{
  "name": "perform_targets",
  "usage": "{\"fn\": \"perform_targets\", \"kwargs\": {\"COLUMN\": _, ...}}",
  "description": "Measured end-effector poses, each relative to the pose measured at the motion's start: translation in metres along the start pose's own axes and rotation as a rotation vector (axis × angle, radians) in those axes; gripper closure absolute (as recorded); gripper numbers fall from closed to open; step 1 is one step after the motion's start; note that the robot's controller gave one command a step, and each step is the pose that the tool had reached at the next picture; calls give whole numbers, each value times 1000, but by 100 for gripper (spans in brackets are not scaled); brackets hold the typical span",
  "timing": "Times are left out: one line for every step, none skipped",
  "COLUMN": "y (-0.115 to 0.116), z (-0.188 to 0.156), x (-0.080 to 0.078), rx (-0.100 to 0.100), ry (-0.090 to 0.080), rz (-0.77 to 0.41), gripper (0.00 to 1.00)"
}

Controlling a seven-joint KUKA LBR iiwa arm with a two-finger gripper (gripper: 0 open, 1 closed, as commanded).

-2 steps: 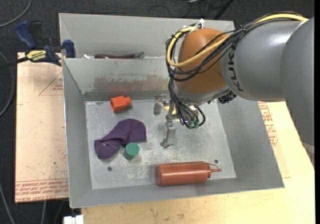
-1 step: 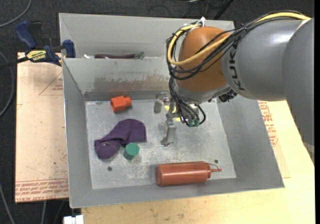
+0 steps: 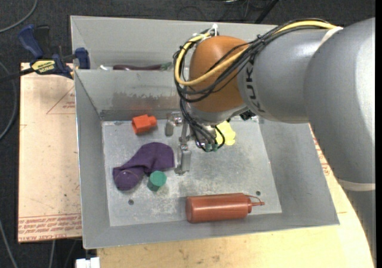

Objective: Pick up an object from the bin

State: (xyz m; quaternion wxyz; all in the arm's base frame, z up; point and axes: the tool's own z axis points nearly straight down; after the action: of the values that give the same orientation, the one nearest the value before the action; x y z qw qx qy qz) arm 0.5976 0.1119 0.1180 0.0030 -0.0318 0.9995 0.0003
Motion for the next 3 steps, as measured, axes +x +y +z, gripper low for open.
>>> {"fn": "perform_targets", "kwargs": {"y": 18, "z": 36, "x": 19, "rx": -6, "ry": 3, "rz": -75, "gripper": 0}}
{"fn": "perform_targets", "kwargs": {"y": 62, "z": 45, "x": -6, "rx": -4, "ry": -6, "rz": 2, "gripper": 100}}
{"fn": "perform_targets", "kwargs": {"y": 62, "z": 45, "x": -6, "rx": -4, "ry": -6, "rz": 2, "gripper": 100}}
